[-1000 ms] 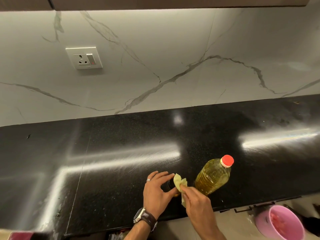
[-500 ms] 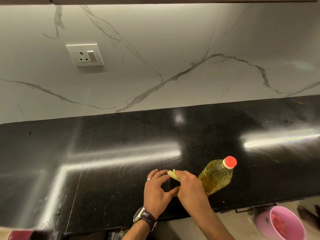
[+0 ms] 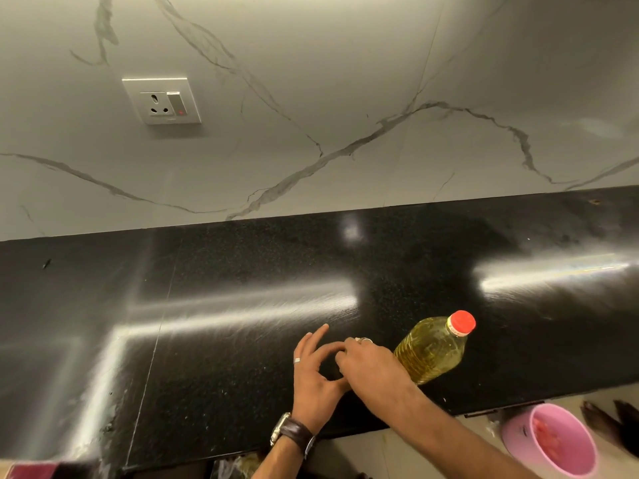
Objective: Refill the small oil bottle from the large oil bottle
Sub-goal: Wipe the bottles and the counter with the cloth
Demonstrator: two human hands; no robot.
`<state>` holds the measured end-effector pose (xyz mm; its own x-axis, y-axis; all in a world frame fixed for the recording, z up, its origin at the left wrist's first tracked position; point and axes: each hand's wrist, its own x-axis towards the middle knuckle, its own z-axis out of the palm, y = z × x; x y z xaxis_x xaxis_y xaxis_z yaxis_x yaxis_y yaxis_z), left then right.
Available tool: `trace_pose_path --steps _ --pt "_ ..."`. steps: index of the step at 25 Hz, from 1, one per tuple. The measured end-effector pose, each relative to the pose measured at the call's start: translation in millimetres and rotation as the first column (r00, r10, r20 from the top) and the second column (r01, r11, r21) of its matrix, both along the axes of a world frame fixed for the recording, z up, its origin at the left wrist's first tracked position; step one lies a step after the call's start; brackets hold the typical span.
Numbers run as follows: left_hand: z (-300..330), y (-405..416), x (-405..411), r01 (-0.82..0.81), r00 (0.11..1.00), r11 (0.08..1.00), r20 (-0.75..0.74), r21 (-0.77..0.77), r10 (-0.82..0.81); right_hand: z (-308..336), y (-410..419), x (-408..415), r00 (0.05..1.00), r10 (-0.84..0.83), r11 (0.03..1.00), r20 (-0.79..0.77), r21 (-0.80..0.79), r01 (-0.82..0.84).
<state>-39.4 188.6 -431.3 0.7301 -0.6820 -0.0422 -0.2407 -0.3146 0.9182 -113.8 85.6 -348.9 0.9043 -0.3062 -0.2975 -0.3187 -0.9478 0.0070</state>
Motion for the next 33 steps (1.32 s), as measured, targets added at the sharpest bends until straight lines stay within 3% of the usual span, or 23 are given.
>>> trace_pose_path --steps 8,12,15,18,20,23,25,30,33 --pt "1.3 1.0 8.5 0.028 0.994 0.999 0.101 0.024 -0.03 -0.5 -5.0 -20.0 0.995 0.066 0.996 0.075 0.055 -0.071" --pt "0.0 -1.7 6.0 0.036 0.977 0.998 0.207 0.045 -0.045 0.8 -14.6 -20.3 0.958 -0.12 0.959 0.261 0.281 0.044" --pt "1.1 -0.8 6.1 0.036 0.979 0.998 0.2 0.046 -0.044 -5.7 -17.4 -27.7 0.837 -0.4 0.835 0.374 0.525 0.165" --pt "5.6 -2.3 7.2 0.045 0.981 0.997 0.184 0.064 -0.056 -23.8 -12.4 -38.6 0.592 -0.693 0.639 0.411 0.731 0.24" --pt "9.3 -3.0 6.4 0.053 0.984 0.997 0.17 0.051 -0.061 -34.5 -2.8 -37.8 0.473 -0.769 0.594 0.429 0.754 0.281" --pt "12.7 -3.0 6.0 0.082 0.993 0.997 0.089 -0.008 -0.081 -49.4 19.1 -38.4 0.504 -0.689 0.715 0.52 0.602 0.356" --pt "13.7 -3.6 6.8 0.124 0.992 0.991 -0.002 -0.054 -0.124 -60.9 29.5 -45.4 0.54 -0.672 0.733 0.507 0.559 0.388" --pt "18.3 2.9 11.6 0.127 0.99 0.989 -0.05 -0.078 -0.131 -76.5 32.4 -49.1 0.469 -0.783 0.585 0.408 0.74 0.332" --pt "16.7 12.2 19.0 0.123 0.991 0.991 -0.05 -0.047 -0.126 -81.1 31.2 -44.0 0.5 -0.767 0.593 0.403 0.742 0.311"
